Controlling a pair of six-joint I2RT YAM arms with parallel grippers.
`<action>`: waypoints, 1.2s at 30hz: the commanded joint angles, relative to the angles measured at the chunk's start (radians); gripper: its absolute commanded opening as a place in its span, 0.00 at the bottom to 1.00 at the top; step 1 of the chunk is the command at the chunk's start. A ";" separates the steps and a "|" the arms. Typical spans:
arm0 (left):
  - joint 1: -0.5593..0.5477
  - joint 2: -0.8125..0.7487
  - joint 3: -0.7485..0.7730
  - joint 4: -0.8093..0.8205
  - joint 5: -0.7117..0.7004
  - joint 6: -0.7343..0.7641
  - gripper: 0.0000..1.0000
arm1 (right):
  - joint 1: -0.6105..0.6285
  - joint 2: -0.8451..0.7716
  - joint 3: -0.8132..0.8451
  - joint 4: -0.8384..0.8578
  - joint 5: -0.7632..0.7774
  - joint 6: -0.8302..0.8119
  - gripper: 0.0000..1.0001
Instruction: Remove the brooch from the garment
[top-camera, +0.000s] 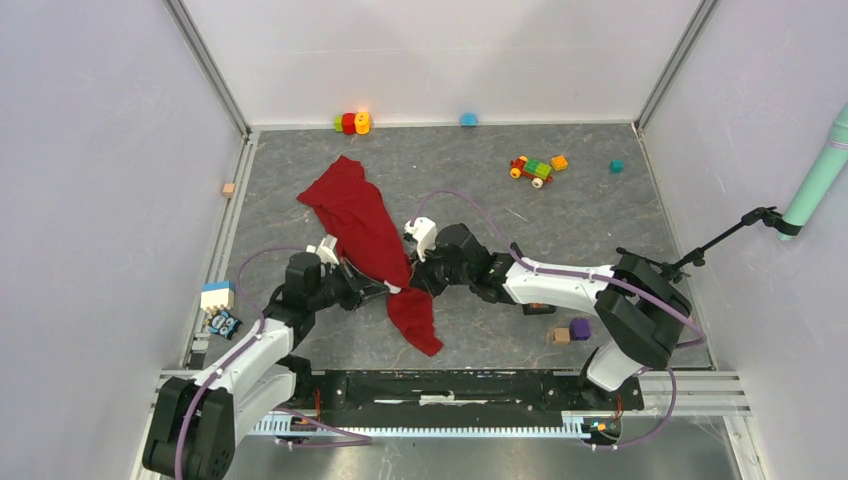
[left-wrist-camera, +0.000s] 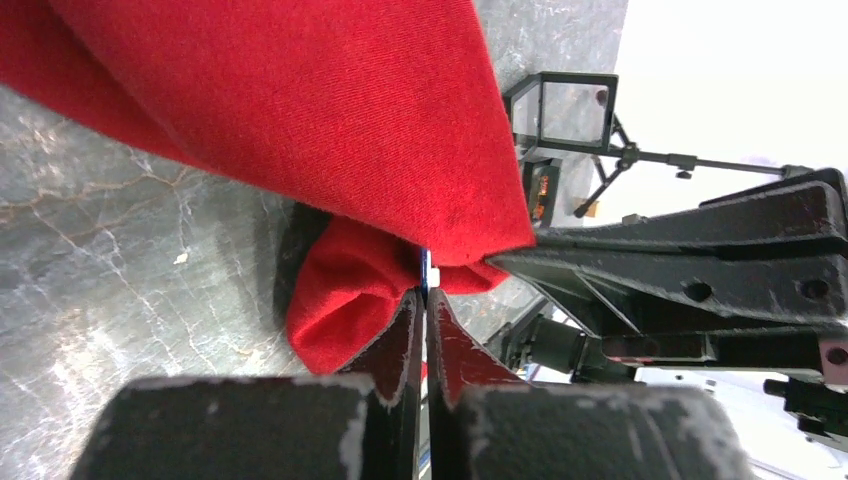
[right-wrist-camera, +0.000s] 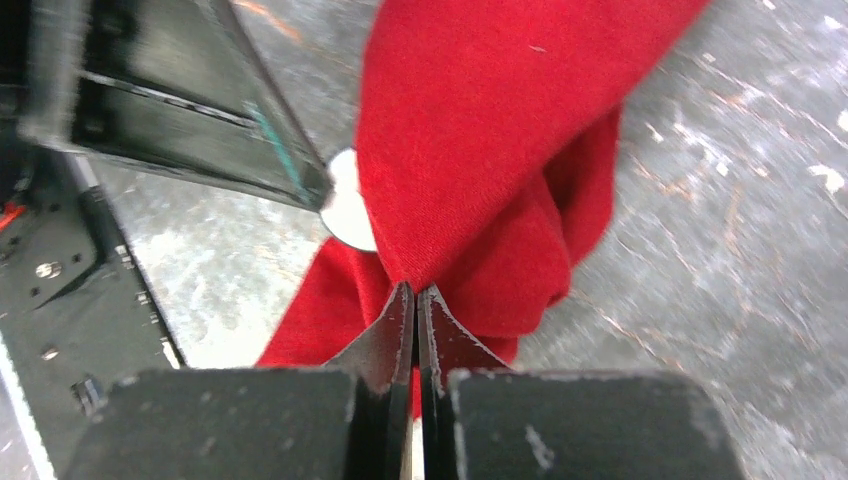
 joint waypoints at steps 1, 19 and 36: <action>0.000 -0.026 0.135 -0.203 -0.050 0.173 0.02 | -0.006 -0.022 -0.014 -0.082 0.210 0.063 0.00; -0.011 0.038 0.242 -0.319 0.046 0.224 0.18 | -0.088 -0.134 -0.211 0.259 -0.054 0.225 0.61; -0.045 0.213 0.009 0.363 0.005 -0.096 0.41 | -0.120 0.080 -0.077 0.226 -0.084 0.278 0.65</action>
